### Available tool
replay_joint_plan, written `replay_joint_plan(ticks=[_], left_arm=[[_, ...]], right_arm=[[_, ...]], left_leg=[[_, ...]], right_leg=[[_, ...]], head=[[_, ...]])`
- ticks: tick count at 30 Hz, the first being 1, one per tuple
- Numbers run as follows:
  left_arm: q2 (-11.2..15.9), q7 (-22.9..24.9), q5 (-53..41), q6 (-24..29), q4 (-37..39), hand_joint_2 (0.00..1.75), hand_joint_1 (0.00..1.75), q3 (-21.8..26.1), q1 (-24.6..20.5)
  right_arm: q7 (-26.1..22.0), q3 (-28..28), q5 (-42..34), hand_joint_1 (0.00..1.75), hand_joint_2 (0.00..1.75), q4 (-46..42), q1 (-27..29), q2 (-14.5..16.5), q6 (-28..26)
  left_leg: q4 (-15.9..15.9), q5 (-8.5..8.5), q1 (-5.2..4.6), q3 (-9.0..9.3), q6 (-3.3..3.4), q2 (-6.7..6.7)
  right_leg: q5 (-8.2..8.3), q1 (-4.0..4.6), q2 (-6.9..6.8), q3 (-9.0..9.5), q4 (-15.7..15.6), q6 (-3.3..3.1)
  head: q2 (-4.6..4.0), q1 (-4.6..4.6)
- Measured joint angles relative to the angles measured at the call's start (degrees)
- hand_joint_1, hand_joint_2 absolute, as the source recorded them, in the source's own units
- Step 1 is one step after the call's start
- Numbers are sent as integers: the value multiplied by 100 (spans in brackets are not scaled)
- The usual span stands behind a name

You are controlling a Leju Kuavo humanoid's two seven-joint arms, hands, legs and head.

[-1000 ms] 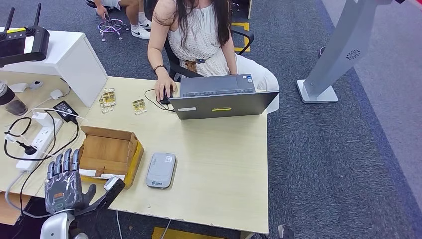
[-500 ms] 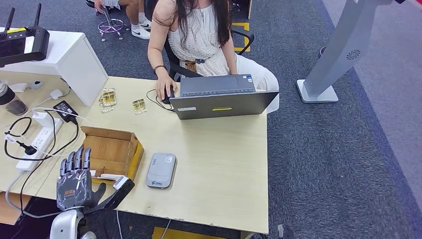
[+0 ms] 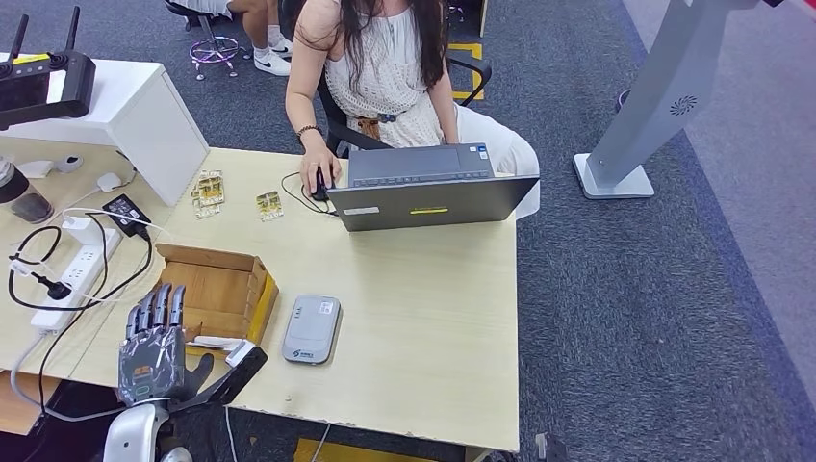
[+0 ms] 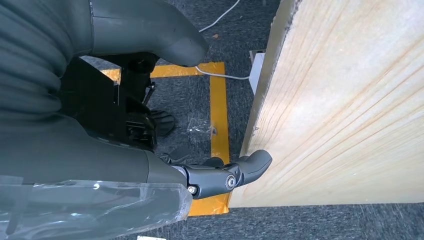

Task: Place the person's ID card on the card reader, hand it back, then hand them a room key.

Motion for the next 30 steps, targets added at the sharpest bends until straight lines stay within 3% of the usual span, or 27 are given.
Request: replay_joint_plan(ticks=[12,16,30], left_arm=[[62,58,73,-38,22,175,0,-117,3],[80,93,86,-82,22,175,175,-143,17],[184,-20,407,-419,21,175,175,-175,94]], right_arm=[[8,2,3,0,175,2,-22,2,-1],[8,2,-2,0,175,2,-24,2,0],[48,4,-4,0,175,2,-27,2,64]], left_leg=[[0,0,0,0,0,0],[0,0,0,0,0,0],[0,0,0,0,0,0]], right_leg=[[0,0,0,0,0,0],[0,0,0,0,0,0],[0,0,0,0,0,0]], head=[[0,1],[0,1],[0,1]])
